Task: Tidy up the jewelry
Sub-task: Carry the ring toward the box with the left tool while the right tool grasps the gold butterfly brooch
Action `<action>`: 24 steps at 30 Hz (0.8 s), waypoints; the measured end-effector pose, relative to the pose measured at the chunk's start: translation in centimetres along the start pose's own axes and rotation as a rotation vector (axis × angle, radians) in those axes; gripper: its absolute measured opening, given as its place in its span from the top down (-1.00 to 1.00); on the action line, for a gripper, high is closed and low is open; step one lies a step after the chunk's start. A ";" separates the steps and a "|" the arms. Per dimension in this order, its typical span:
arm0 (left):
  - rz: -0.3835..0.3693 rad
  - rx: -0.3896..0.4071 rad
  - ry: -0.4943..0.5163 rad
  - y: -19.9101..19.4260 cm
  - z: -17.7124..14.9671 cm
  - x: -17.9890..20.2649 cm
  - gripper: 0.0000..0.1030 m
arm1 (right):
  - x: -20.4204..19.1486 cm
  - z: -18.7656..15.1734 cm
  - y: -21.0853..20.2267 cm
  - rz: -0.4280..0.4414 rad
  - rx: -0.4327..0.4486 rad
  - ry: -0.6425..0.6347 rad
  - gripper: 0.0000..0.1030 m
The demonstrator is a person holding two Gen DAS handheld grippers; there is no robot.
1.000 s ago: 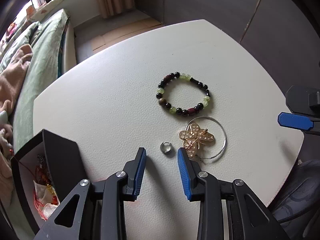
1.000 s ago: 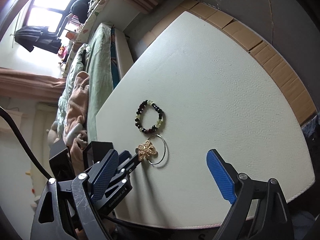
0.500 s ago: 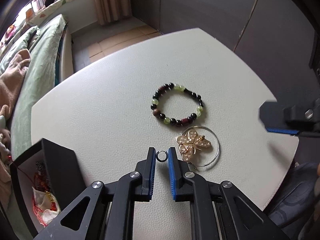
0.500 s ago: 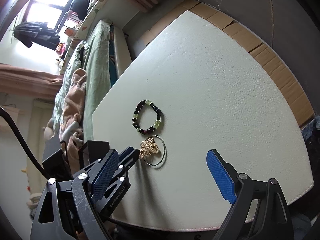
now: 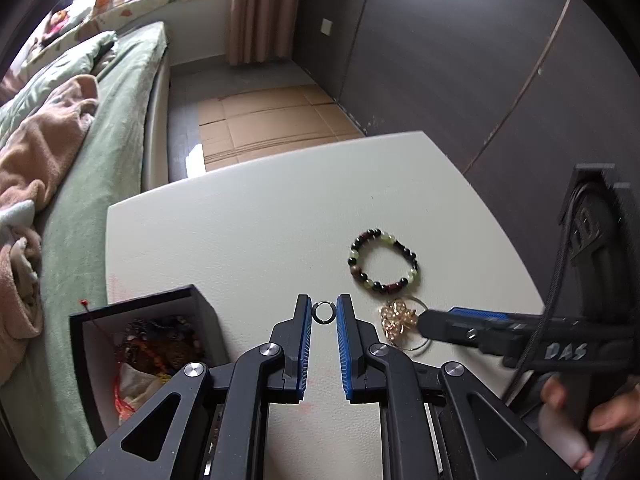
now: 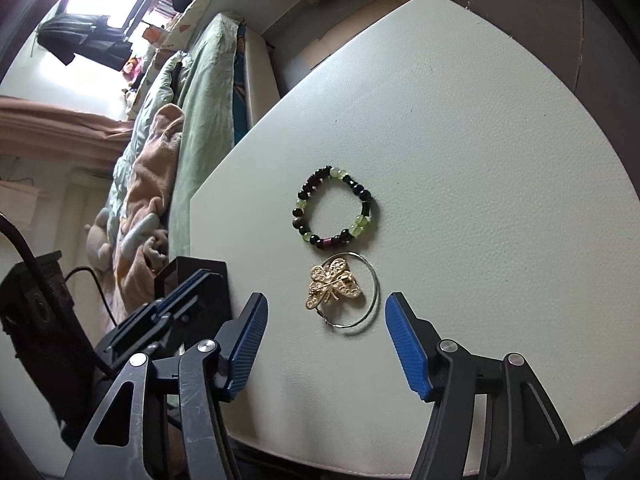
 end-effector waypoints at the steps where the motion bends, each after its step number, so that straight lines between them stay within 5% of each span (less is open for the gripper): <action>1: -0.003 0.006 -0.010 -0.3 0.1 -0.3 0.74 | -0.3 0.0 0.2 -0.018 0.003 -0.020 -0.22; 20: -0.046 0.072 -0.143 -3.6 0.8 -5.6 0.74 | -2.9 -0.8 3.4 -0.403 0.023 -0.379 -0.22; 22: -0.051 0.070 -0.147 -3.8 0.8 -5.9 0.74 | -2.9 -0.9 3.3 -0.452 0.029 -0.413 -0.11; 24: -0.051 0.074 -0.146 -4.2 0.7 -6.1 0.74 | -2.8 -0.9 2.9 -0.485 0.035 -0.433 0.24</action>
Point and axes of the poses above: each gripper's, at about its wrist camera, not at the fingertips, and y roughly the way its jaws point, x to its right, z to its top, the point moved 7 cm from there along y, roughly the way its jaws point, and after that the axes turned 1 degree about x, right-handed, at the moved point
